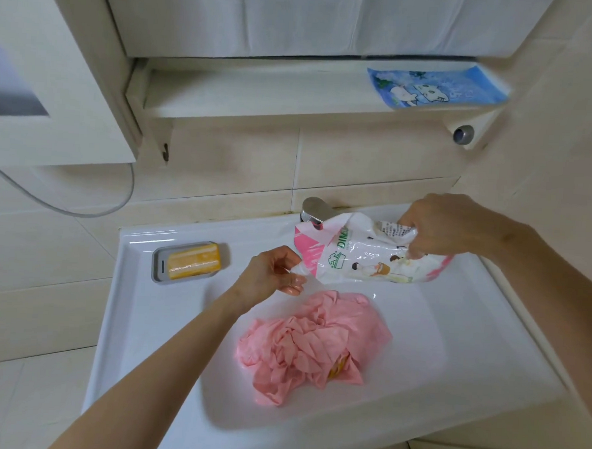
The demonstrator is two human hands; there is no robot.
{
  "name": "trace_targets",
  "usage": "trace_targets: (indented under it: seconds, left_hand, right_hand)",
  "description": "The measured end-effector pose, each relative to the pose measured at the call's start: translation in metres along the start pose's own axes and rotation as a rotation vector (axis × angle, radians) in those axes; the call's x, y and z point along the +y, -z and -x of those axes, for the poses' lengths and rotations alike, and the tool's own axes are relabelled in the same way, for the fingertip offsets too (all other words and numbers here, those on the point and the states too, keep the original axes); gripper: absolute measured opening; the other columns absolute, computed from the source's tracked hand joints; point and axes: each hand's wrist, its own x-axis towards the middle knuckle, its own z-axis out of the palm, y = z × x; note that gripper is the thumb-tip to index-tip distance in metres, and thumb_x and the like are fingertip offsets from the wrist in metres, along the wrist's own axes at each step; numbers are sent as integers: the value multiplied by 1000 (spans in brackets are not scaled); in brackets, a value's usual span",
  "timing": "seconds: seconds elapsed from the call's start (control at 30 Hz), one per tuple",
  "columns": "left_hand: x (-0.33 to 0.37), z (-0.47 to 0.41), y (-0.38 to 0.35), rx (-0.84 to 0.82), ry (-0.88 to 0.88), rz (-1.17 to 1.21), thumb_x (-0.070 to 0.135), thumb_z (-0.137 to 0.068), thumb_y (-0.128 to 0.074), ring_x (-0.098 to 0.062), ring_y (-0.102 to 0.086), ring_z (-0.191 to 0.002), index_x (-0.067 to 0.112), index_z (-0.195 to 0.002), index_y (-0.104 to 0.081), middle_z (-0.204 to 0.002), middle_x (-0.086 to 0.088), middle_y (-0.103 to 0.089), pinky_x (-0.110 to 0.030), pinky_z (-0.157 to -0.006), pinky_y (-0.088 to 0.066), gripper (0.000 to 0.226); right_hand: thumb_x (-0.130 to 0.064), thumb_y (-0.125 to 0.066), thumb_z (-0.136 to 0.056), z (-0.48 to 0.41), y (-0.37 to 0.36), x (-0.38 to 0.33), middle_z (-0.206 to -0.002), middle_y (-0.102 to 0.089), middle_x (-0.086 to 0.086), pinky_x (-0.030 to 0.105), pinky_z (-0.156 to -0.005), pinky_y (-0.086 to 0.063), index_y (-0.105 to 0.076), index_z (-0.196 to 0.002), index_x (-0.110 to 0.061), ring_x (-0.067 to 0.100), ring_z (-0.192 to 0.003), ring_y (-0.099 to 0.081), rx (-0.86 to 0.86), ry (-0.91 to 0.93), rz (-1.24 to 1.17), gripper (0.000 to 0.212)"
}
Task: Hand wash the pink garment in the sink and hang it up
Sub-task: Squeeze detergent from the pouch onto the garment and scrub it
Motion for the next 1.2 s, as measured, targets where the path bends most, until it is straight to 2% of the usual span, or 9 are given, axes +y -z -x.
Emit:
trace_targets:
  seconds: [0.17, 0.27, 0.4, 0.5, 0.67, 0.77, 0.9, 1.1, 1.2]
  left_hand:
    - [0, 0, 2, -2, -16, 32, -19, -80, -60, -22, -68, -64, 4, -88, -59, -68, 4, -68, -33, -70, -59, 25]
    - [4, -1, 3, 18, -41, 71, -14, -80, -64, -22, -68, -64, 5, -86, -60, -70, -1, -67, -32, -69, -59, 21]
    - [10, -3, 4, 3, -64, 61, -15, -78, -65, -21, -67, -61, 4, -87, -61, -72, -5, -67, -29, -66, -58, 21]
    - [12, -5, 5, -23, -63, 31, -16, -79, -64, -20, -67, -60, 3, -87, -60, -71, -6, -67, -28, -63, -58, 21]
    - [18, -8, 10, -166, -13, -39, -14, -86, -57, -17, -68, -61, -1, -97, -58, -84, -18, -66, -25, -61, -56, 17]
    - [21, -8, 12, -212, -20, -15, -12, -87, -56, -16, -68, -64, -2, -102, -57, -86, -15, -67, -24, -63, -55, 18]
    - [20, -6, 10, -202, -29, 116, -14, -87, -54, -16, -68, -67, 1, -98, -59, -78, -3, -71, -28, -70, -57, 19]
    - [17, -3, 6, -195, -26, 239, -13, -88, -52, -19, -70, -74, 2, -100, -57, -78, -3, -72, -28, -75, -56, 19]
    - [17, -2, 4, -178, -32, 267, -15, -87, -53, -21, -71, -77, 5, -95, -57, -77, -4, -72, -31, -79, -57, 22]
  right_hand:
    - [-32, -75, -69, -4, -7, 6, -80, -62, -1, 30, -68, -42, -69, -91, -22, 23, -80, -59, -5, -8, -14, 25]
    - [-30, -77, -70, -1, -11, 13, -77, -64, -1, 28, -62, -39, -65, -74, -28, 19, -72, -58, -46, -35, -143, 13]
    - [-30, -81, -69, 3, -27, 22, -80, -68, -2, 28, -65, -43, -60, -67, -36, 20, -77, -63, -72, -76, -312, 22]
    - [-30, -82, -68, 2, -44, 27, -72, -67, -2, 28, -62, -40, -64, -65, -30, 20, -72, -62, -62, -116, -386, 18]
    - [-29, -82, -68, 6, -63, 33, -64, -63, 0, 29, -58, -34, -69, -67, -22, 19, -63, -53, -43, -142, -494, 15]
    - [-27, -82, -69, 8, -70, 36, -55, -55, -7, 29, -57, -32, -68, -65, -20, 16, -59, -47, -34, -153, -550, 16]
    - [-24, -82, -69, 10, -77, 41, -60, -62, -6, 29, -62, -35, -71, -64, -29, 16, -64, -53, -36, -161, -668, 14]
    - [-18, -82, -71, 12, -79, 41, -52, -59, -11, 29, -62, -32, -66, -52, -43, 14, -61, -51, -38, -156, -765, 35]
    - [-22, -83, -69, 12, -76, 42, -62, -66, -1, 29, -64, -34, -71, -60, -37, 17, -66, -56, -26, -162, -725, 22]
